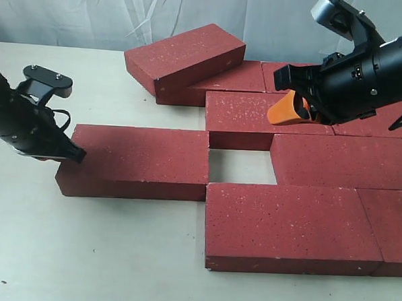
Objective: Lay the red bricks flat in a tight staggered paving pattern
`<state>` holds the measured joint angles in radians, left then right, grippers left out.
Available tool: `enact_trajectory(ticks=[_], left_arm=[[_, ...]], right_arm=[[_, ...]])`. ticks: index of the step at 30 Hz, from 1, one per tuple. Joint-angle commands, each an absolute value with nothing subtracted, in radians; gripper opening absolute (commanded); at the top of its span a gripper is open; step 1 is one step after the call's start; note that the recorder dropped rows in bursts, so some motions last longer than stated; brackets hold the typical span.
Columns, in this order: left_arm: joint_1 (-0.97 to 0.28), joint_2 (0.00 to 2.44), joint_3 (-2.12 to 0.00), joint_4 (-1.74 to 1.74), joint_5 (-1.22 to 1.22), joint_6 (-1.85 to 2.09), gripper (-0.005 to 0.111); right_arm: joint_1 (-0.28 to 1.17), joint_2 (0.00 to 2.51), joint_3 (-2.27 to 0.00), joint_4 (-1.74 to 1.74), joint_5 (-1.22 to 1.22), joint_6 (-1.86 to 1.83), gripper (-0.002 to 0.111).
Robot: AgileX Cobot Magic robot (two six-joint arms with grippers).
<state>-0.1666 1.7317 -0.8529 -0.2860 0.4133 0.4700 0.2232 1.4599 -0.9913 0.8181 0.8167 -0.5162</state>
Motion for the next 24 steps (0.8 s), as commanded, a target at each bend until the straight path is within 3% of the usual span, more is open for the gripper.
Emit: enact_trajectory(ticks=[1,13,24], left_arm=[[-0.174,1.734,-0.858,-0.302,0.426,0.475,0.000],[-0.127,1.734,-0.858,-0.158,0.436,0.315,0.000],[-0.198,1.756,-0.859,-0.273,0.449,0.380,0.000]], right_arm=[[0.221,1.461,-0.990,0.819,0.819,-0.523,-0.001],[0.221,1.461,-0.990,0.819,0.819,-0.523,-0.001],[0.221,1.461,-0.990,0.817,0.819,-0.523,-0.001]])
